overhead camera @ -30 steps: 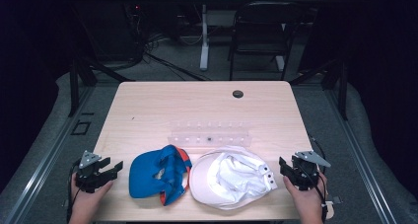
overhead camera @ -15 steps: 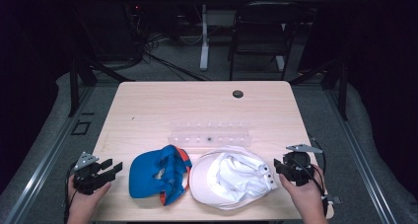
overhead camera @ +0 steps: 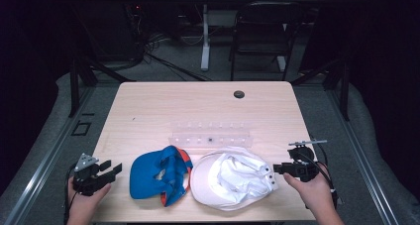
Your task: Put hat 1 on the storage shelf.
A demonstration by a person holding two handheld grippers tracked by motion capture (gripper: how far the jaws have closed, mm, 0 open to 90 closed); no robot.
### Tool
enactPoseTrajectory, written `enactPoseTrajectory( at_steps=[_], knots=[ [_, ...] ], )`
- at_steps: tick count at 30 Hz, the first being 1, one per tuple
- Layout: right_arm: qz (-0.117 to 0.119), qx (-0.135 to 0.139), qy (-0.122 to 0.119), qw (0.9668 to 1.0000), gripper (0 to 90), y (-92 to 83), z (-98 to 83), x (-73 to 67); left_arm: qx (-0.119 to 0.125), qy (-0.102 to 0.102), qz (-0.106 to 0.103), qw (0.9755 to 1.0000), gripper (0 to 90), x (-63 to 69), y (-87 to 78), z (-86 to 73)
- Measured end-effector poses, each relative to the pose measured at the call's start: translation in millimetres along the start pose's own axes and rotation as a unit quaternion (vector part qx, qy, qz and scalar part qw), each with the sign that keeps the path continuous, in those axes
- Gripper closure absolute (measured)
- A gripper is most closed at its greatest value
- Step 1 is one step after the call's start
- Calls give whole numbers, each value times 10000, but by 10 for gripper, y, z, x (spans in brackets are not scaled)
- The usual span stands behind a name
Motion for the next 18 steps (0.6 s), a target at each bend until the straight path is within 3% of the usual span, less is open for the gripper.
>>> enactPoseTrajectory(
  at_steps=[4,9,18],
  knots=[
    [259,-108,199,9994,619,-28,-20,-27,-8,-1,-22,10000,529,11,7,-4],
    [368,-251,353,9984,611,-26,-62,-32,-102,14,-57,9999,534,26,15,-25],
    [538,-600,364,9961,562,110,-170,-92,-112,21,-98,9999,536,49,43,-47]
  ],
)
Point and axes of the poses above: each handheld gripper's, and its own axes: y roughly forward along the jaws, z roughly out of its top, x roughly to its right, the point moved 10 cm from there along y, roughly forward along the jaws, and after that the axes turned 15 degrees about x, right-handed, at the moved point
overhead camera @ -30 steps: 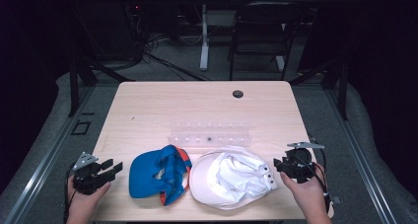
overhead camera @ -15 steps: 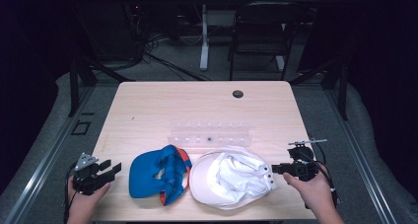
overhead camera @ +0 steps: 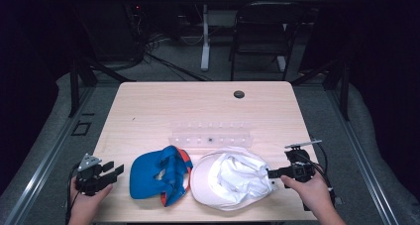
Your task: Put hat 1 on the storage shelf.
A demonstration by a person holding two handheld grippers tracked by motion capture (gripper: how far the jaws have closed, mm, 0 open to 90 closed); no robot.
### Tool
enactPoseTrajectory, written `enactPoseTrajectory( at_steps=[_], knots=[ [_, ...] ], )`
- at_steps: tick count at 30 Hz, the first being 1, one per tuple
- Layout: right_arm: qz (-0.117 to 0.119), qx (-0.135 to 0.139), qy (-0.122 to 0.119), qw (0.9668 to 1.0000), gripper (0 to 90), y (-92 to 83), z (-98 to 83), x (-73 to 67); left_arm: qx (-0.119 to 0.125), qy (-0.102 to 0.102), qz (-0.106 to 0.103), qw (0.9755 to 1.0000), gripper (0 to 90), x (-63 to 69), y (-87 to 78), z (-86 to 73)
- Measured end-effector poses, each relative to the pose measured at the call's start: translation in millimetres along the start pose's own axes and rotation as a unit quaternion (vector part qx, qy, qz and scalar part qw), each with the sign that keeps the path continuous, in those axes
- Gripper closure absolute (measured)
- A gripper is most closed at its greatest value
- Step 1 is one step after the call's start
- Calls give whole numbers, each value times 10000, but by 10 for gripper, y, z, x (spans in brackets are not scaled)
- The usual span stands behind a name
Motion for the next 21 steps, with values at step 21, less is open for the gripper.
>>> enactPoseTrajectory(
  at_steps=[21],
  knots=[
    [199,-494,342,9980,661,297,-179,17,-29,45,-24,10000,544,-1,11,-12]
  ],
)
Point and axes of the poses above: each handheld gripper's, and its own axes: y roughly forward along the jaws, z roughly out of its top, x roughly to its right, the point moved 10 cm from there along y, roughly forward along the jaws, and after that the axes turned 15 degrees about x, right-handed, at the moved point
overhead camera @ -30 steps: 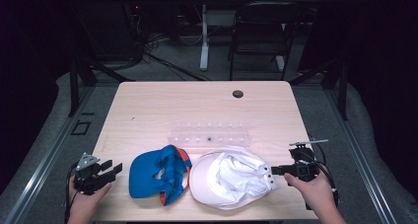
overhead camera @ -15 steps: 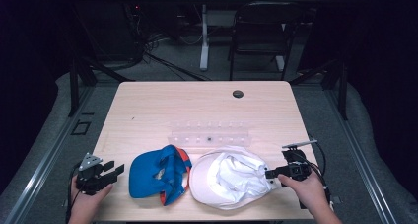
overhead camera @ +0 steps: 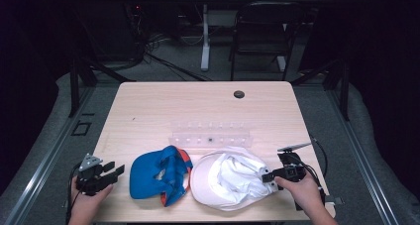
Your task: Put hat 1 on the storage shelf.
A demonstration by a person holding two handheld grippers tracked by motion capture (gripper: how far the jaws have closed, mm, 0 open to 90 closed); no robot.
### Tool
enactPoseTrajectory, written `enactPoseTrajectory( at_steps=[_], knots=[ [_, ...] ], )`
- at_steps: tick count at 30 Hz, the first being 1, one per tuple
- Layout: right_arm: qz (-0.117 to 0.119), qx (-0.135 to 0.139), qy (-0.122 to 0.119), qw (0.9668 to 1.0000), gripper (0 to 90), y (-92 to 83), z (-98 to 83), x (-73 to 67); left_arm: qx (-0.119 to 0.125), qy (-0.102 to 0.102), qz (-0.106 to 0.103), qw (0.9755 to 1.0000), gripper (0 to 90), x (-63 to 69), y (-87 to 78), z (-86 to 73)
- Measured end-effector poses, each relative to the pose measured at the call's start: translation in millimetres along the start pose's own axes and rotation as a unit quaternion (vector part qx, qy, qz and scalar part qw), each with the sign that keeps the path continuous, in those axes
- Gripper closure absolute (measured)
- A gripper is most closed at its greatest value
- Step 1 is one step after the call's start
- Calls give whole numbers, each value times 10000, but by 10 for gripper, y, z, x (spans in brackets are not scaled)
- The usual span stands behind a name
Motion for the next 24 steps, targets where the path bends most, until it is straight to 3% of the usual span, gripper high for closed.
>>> enactPoseTrajectory(
  at_steps=[8,17,19,20,21,22,24],
  knots=[
    [102,115,55,9999,794,-164,125,-87,6,-8,0,10000,549,-2,2,-1],
    [115,-155,-11,9998,811,-252,177,-172,-15,13,11,10000,556,-14,-6,-4],
    [40,-120,108,9999,812,-252,194,-199,-40,13,9,10000,558,-17,-10,-6],
    [59,-345,-62,9994,813,-292,184,-181,-35,14,14,10000,558,-18,-8,-6],
    [38,-349,-80,9994,813,-298,193,-182,-17,13,14,10000,559,-18,-5,-5],
    [-31,-170,78,9998,813,-278,217,-211,-20,13,15,10000,560,-18,-4,-6],
    [-50,-233,-39,9997,813,-313,241,-202,-18,13,14,10000,561,-16,-5,-5]
  ],
)
Point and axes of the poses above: each handheld gripper's, and its own axes: y roughly forward along the jaws, z roughly out of its top, x roughly to its right, the point moved 10 cm from there along y, roughly forward along the jaws, and after that the axes turned 15 degrees about x, right-handed, at the moved point
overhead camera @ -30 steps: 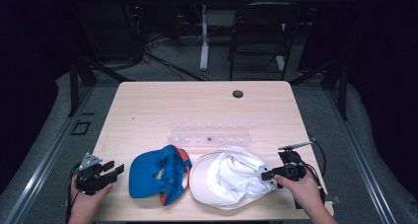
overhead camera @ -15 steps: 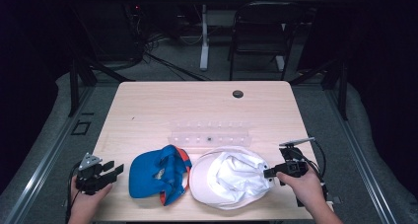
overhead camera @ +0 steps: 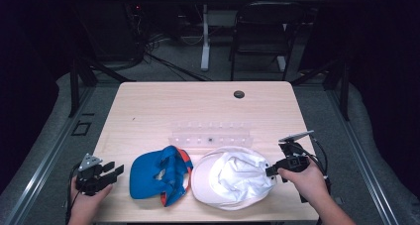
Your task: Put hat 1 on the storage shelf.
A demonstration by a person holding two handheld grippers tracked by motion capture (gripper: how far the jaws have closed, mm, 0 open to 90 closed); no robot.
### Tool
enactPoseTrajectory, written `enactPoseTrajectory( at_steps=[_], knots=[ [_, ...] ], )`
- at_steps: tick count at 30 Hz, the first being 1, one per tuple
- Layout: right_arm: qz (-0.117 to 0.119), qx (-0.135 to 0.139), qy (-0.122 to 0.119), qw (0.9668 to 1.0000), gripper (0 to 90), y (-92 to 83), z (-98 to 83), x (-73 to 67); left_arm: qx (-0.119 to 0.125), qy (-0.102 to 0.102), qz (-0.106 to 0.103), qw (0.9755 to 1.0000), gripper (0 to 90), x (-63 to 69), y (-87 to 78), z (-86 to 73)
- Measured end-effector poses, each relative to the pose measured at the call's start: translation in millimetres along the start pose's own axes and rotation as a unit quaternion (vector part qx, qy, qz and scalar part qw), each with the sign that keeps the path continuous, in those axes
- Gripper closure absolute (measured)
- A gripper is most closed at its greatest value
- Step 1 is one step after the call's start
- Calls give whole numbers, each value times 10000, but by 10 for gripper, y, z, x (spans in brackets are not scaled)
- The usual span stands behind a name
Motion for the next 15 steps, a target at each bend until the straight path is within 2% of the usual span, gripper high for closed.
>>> enactPoseTrajectory(
  at_steps=[1,3,8,12,15],
  knots=[
    [-68,83,74,9999,813,-3,20,-7,1,-3,-6,10000,562,1,-1,1],
    [-65,43,11,10000,814,-45,48,8,-54,5,-20,10000,562,-1,-11,-4],
    [-150,144,145,9997,814,-96,105,21,-58,6,-22,10000,562,-4,-11,-6],
    [-156,83,158,9997,814,-137,123,39,-56,1,-26,10000,562,-3,-9,-6],
    [-32,101,353,9993,813,-142,138,-7,-53,-4,-29,10000,562,-1,-8,-6]
  ],
)
Point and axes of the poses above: each handheld gripper's, and its own axes: y roughly forward along the jaws, z roughly out of its top, x roughly to its right, the point moved 10 cm from there along y, roughly forward along the jaws, and after that the axes turned 15 degrees about x, right-handed, at the moved point
